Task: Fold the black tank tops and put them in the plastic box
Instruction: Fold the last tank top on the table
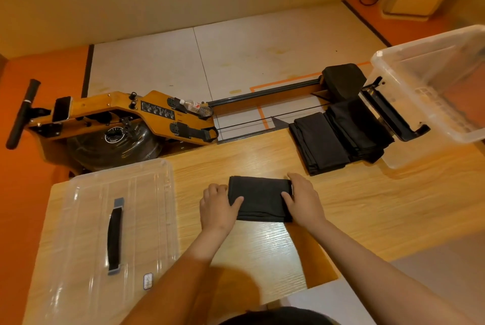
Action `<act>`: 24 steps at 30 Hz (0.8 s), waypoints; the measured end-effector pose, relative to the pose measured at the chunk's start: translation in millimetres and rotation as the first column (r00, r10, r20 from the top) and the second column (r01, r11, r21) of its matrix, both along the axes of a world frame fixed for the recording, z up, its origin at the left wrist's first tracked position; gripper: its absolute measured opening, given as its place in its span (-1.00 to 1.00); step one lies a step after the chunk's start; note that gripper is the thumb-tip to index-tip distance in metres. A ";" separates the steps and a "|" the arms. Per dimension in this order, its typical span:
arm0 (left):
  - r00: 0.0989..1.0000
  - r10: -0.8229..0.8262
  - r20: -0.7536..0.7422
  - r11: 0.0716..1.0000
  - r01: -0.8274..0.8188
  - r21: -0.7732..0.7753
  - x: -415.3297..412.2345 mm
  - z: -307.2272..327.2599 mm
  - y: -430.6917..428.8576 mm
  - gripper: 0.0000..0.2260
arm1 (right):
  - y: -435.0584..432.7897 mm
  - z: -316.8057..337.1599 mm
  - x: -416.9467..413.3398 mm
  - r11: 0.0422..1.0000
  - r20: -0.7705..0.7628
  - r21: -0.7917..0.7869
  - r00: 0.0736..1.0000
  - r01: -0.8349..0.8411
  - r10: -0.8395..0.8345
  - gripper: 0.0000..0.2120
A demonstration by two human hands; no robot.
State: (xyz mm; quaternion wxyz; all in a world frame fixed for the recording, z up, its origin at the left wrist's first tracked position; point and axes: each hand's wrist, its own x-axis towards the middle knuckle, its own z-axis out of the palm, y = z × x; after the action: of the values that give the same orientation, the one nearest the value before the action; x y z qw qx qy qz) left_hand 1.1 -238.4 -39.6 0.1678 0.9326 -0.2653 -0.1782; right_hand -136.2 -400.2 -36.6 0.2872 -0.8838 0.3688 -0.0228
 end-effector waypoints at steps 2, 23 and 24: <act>0.998 0.011 -0.055 0.998 -0.007 0.062 1.6 -2.0 -10.0 -0.50 | -5.9 1.2 9.4 0.996 -0.051 0.083 0.998 0.029 -0.025 -0.47; 0.680 -0.095 -0.728 0.972 -0.093 -0.214 30.9 54.5 -98.3 -0.81 | -59.1 35.9 -41.6 0.721 0.219 0.679 0.899 0.138 -0.378 -0.88; 0.698 -0.102 -0.708 0.965 -0.102 -0.240 33.9 60.3 -117.1 -0.80 | -66.7 39.3 -41.3 0.724 0.227 0.672 0.886 0.158 -0.404 -0.87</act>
State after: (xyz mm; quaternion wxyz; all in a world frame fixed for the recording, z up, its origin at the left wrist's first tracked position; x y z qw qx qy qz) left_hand 34.9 -355.5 20.7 0.3787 0.7593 -0.2002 -0.4898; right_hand -177.5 -466.9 2.7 0.6236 -0.6464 0.4278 -0.1012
